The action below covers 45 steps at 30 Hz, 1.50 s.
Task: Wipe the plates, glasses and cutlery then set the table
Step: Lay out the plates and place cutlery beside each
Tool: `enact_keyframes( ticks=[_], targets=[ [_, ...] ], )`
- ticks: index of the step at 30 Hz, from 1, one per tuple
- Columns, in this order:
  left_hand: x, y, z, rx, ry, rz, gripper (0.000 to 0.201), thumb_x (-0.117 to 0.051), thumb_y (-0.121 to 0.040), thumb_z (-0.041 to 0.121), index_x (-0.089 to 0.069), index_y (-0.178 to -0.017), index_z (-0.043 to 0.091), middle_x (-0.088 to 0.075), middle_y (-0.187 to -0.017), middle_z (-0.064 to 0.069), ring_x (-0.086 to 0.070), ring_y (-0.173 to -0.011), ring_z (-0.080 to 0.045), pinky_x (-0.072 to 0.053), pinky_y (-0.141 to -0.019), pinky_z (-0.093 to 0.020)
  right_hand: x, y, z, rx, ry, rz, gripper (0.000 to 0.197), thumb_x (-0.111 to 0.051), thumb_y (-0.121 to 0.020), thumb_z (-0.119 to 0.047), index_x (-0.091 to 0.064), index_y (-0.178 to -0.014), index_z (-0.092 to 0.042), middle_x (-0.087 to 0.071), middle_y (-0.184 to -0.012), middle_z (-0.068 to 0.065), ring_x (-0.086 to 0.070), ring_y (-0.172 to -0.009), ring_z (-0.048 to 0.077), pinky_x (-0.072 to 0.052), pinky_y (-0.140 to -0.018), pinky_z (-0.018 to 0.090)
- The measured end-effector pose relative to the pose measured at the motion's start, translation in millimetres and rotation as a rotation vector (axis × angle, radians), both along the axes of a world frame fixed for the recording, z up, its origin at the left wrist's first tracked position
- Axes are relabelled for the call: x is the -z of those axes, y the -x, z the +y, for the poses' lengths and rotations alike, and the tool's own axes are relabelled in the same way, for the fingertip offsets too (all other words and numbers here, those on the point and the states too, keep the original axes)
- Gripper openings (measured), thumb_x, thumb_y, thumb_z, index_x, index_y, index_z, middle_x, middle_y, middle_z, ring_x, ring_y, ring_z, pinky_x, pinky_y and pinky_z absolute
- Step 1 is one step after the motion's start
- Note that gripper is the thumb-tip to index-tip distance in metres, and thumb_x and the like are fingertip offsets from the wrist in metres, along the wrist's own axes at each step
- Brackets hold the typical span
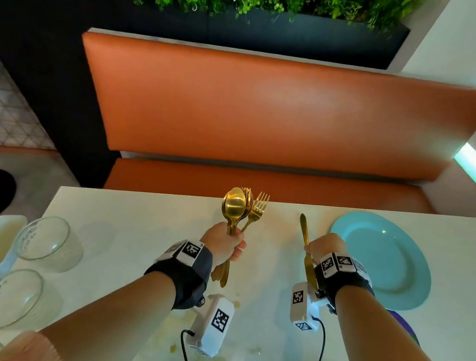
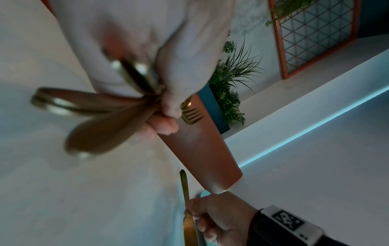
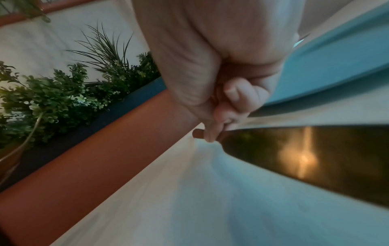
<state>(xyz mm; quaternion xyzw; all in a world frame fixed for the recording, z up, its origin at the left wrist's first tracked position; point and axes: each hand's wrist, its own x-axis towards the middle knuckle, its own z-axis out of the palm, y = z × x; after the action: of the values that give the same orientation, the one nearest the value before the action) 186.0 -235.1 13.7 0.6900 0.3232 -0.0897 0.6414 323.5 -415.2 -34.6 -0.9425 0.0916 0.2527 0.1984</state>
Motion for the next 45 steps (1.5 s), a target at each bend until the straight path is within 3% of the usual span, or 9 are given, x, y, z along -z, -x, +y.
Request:
enact_keyframes(
  ticks=[4,11,18,25,28,31,37,41,45],
  targets=[
    [6,-3,6,-0.014,0.024,0.004,0.014,-0.044,-0.098,0.01,-0.049,-0.085,0.01,-0.056,-0.074,-0.003,-0.05,-0.06,-0.013,-0.046,-0.056,-0.019,1,-1,12,-0.069,0.225,-0.058,0.018,-0.063,-0.086,-0.023,-0.06,-0.078,-0.008,-0.05,-0.062,-0.001,-0.047,-0.051,0.012,-0.027,-0.035,0.019],
    [16,-5,7,-0.017,0.045,0.018,0.008,-0.047,-0.097,0.011,-0.05,-0.091,0.008,-0.057,-0.076,-0.004,-0.05,-0.063,-0.014,-0.045,-0.06,-0.021,6,-8,19,-0.226,0.441,-0.139,0.023,-0.051,-0.095,-0.028,-0.062,-0.108,-0.012,-0.065,-0.103,-0.001,-0.064,-0.099,0.012,-0.049,-0.077,0.019],
    [21,-7,5,-0.014,0.074,0.013,0.017,-0.046,-0.098,0.009,-0.05,-0.081,0.014,-0.06,-0.077,-0.004,-0.053,-0.066,-0.014,-0.046,-0.063,-0.023,8,-11,18,-0.26,0.489,-0.138,0.031,-0.053,-0.092,-0.039,-0.062,-0.105,-0.011,-0.045,-0.065,-0.002,-0.058,-0.081,0.012,-0.032,-0.048,0.016],
    [20,-14,1,-0.041,0.125,0.031,0.009,-0.041,-0.098,0.006,-0.05,-0.101,0.007,-0.065,-0.079,-0.004,-0.059,-0.068,-0.016,-0.049,-0.067,-0.027,-2,-2,21,-0.3,0.211,-0.329,0.03,-0.053,-0.092,-0.031,-0.065,-0.104,-0.007,-0.067,-0.097,0.007,-0.059,-0.082,0.021,-0.039,-0.055,0.021],
    [16,-17,-2,-0.032,0.097,0.067,0.009,-0.039,-0.1,0.009,-0.047,-0.097,0.009,-0.067,-0.087,-0.008,-0.062,-0.067,-0.016,-0.049,-0.066,-0.026,-17,25,35,-0.489,-0.203,-0.646,0.017,-0.06,-0.088,-0.016,-0.072,-0.099,-0.013,-0.071,-0.1,0.002,-0.065,-0.094,0.02,-0.052,-0.084,0.029],
    [11,-20,-7,0.015,0.044,0.096,0.011,-0.036,-0.099,0.008,-0.046,-0.097,0.005,-0.064,-0.092,-0.015,-0.062,-0.063,-0.019,-0.048,-0.06,-0.026,-27,51,48,-0.924,-0.283,-0.847,0.015,-0.072,-0.074,-0.007,-0.075,-0.082,-0.019,-0.073,-0.081,-0.003,-0.068,-0.076,0.018,-0.059,-0.062,0.031],
    [7,-19,-12,0.153,-0.099,0.121,0.025,-0.04,-0.099,0.009,-0.057,-0.112,-0.004,-0.068,-0.095,-0.014,-0.066,-0.064,-0.018,-0.049,-0.053,-0.021,-44,61,50,-1.188,0.005,-0.481,0.029,-0.047,-0.095,-0.017,-0.062,-0.12,-0.019,-0.067,-0.113,0.002,-0.058,-0.107,0.019,-0.051,-0.088,0.033],
    [3,-18,-14,0.155,-0.073,0.132,0.018,-0.048,-0.096,0.009,-0.049,-0.114,0.004,-0.067,-0.11,-0.018,-0.071,-0.083,-0.028,-0.053,-0.063,-0.026,-46,60,45,-1.181,0.081,-0.345,0.027,-0.049,-0.094,-0.017,-0.065,-0.116,-0.02,-0.065,-0.111,0.002,-0.059,-0.105,0.02,-0.051,-0.089,0.036],
    [5,-20,-17,0.106,-0.076,0.091,0.01,-0.04,-0.099,0.011,-0.047,-0.103,0.004,-0.068,-0.099,-0.016,-0.068,-0.082,-0.027,-0.053,-0.065,-0.03,-56,60,35,-1.102,0.223,-0.299,0.027,-0.047,-0.091,-0.017,-0.068,-0.108,-0.022,-0.067,-0.108,-0.001,-0.059,-0.103,0.021,-0.052,-0.084,0.036]
  ],
)
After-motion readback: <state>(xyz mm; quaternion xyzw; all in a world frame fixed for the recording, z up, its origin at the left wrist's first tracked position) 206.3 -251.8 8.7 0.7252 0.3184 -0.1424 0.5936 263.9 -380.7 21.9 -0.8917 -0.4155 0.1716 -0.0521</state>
